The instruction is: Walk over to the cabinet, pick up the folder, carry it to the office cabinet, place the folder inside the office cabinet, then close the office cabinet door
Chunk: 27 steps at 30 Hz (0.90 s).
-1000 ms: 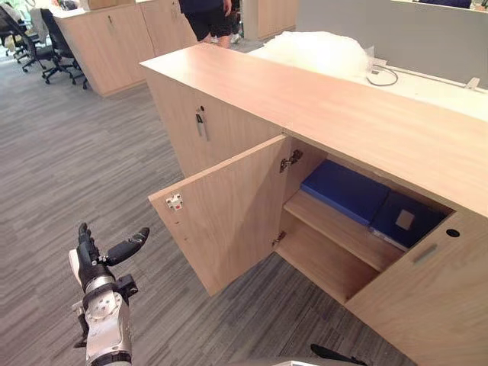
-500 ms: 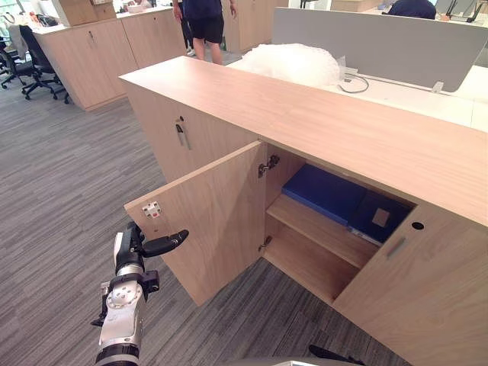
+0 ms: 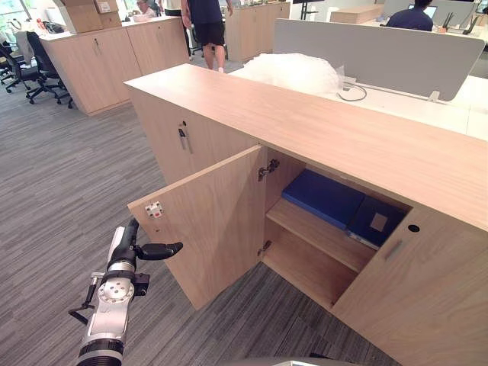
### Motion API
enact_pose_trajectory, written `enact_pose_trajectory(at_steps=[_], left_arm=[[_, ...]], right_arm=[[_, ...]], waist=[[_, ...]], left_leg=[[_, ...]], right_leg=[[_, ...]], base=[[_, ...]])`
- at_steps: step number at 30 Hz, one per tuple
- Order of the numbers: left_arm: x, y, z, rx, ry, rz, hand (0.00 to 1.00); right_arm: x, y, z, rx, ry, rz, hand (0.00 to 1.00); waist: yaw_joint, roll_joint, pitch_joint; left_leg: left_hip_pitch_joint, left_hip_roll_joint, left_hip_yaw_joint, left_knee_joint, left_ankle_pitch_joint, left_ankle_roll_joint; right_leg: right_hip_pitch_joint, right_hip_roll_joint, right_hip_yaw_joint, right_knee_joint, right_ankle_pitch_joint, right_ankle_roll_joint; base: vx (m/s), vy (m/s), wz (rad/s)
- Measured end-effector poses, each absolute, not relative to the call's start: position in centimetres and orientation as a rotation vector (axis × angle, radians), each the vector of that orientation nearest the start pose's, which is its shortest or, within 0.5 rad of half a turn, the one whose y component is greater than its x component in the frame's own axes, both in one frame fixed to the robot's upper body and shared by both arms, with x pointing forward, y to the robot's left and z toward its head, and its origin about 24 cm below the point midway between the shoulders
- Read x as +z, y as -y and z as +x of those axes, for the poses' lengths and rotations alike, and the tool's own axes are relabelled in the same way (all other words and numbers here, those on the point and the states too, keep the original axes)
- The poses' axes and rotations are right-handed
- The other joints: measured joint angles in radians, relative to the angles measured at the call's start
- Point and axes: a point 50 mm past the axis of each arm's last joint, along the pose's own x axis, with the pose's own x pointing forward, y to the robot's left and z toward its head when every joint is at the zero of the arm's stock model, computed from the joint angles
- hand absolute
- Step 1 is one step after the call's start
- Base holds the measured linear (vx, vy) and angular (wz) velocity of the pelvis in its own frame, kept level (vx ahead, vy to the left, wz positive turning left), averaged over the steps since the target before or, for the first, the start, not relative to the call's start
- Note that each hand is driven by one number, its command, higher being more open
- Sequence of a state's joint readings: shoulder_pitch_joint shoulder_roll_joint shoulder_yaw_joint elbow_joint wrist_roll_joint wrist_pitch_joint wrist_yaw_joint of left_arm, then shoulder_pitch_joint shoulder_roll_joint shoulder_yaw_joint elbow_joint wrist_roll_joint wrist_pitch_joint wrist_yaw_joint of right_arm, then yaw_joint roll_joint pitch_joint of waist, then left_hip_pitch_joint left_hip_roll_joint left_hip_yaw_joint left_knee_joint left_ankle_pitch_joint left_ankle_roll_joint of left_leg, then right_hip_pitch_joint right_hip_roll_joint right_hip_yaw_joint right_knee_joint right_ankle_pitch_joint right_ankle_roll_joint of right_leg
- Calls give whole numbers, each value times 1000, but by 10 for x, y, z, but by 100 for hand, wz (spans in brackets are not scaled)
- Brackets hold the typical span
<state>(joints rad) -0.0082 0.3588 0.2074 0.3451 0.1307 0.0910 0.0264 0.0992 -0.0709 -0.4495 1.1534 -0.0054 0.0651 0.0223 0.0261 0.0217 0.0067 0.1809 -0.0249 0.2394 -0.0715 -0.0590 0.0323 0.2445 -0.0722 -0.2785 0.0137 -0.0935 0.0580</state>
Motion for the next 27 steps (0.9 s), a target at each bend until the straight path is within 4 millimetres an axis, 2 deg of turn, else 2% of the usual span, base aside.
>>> enact_pose_trajectory(at_steps=[4, 8, 12, 14, 19, 21, 22, 24, 26, 27], left_arm=[[-7, -281, 233, 252, -389, 525, 100], [0, -274, 225, 81, -372, 761, 100], [7, -250, 223, -121, -292, 1019, 100], [10, -240, 218, -173, -239, 1084, 100], [10, -199, 207, -378, -56, 1160, 100], [10, -173, 197, -506, 46, 1150, 100], [11, -153, 192, -590, 110, 1125, 100], [17, -135, 195, -653, 192, 1103, 100], [38, -102, 191, -767, 382, 1031, 100], [46, -92, 187, -798, 451, 997, 100]], right_arm=[[-171, 221, 42, -457, -1282, 215, 100], [-172, 222, 36, -455, -1308, 208, 100], [-172, 226, 33, -435, -1325, 170, 100], [-172, 227, 36, -400, -1325, 123, 100], [-171, 227, 43, -356, -1307, 45, 100], [-171, 227, 45, -345, -1303, 23, 100], [-170, 226, 49, -343, -1291, 16, 100], [-170, 224, 53, -332, -1280, 11, 100], [-170, 224, 55, -323, -1278, -8, 100], [-170, 224, 51, -327, -1287, -10, 100]], waist=[[8, 0, 0], [26, 0, 2], [44, 5, 5], [56, 5, 6], [73, 4, 5], [74, 4, 5], [65, 1, 3], [49, -7, -2], [5, -1, -8], [-7, -4, -11]], left_leg=[[-3, -1, -5, 0, 0, -1], [-7, -1, -18, 4, -1, -2], [-32, -1, -65, 28, -1, -2], [-52, -3, -66, 42, 1, 0], [-83, -21, -62, 68, 5, 9], [-101, -28, -57, 75, 11, 23], [-109, -33, -40, 77, 13, 30], [-126, -42, -17, 78, 12, 29], [-133, -42, 0, 76, 16, 28], [-131, -41, 3, 75, 16, 28]], right_leg=[[-1, -1, -2, 1, 2, -2], [-2, -2, -17, 12, 2, -2], [-22, -8, -18, 59, -1, 3], [-40, -14, -19, 73, -2, 7], [-58, -35, -10, 72, -8, 17], [-69, -41, 4, 63, -8, 17], [-75, -47, 15, 52, -10, 16], [-91, -58, 16, 38, -22, 18], [-100, -61, 27, 29, -22, 24], [-100, -61, 29, 30, -22, 24]], base=[[-30, -27, 6], [-24, -38, 18], [-26, -20, 35], [-37, 5, 8], [-55, 8, -1], [-96, 11, -13], [-155, 22, -37], [-152, 16, -40], [-88, 5, -28], [-36, 10, -16]])
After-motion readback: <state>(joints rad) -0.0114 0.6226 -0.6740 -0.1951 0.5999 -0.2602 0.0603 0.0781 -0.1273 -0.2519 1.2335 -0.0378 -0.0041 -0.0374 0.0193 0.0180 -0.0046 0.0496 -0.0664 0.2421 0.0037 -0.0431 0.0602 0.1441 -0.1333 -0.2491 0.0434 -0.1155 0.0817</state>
